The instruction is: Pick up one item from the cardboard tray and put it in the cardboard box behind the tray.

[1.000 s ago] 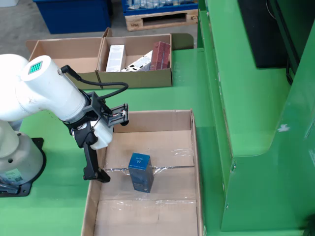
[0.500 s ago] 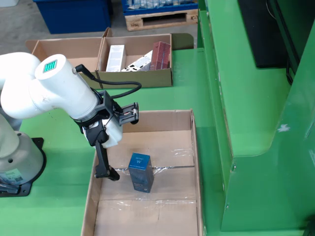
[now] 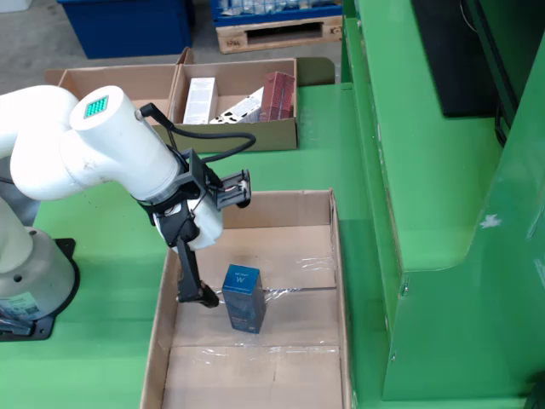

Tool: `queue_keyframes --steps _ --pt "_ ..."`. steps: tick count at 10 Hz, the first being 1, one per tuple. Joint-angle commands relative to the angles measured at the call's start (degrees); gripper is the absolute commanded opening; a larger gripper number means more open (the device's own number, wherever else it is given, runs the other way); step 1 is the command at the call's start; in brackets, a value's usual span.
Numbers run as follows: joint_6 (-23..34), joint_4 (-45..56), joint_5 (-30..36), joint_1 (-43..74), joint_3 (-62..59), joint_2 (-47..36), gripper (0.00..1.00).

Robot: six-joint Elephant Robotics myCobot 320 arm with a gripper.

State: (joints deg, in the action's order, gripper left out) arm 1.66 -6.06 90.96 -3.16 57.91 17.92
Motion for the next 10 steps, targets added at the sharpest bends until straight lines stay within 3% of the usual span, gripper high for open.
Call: queue_keyframes --steps 1,3,4,5,6,10 --pt "0.71 2.58 0.27 0.34 -10.81 4.37 1.0" --pt "0.93 4.63 0.31 0.34 -15.81 7.36 1.0" --pt "1.58 13.76 0.38 0.43 -35.74 18.32 1.0" --pt "1.58 13.76 0.38 0.43 -35.74 18.32 1.0" --pt "2.04 22.96 0.36 0.58 -57.91 29.84 1.0" --pt "2.21 18.66 -0.03 0.62 -57.91 31.2 1.0"
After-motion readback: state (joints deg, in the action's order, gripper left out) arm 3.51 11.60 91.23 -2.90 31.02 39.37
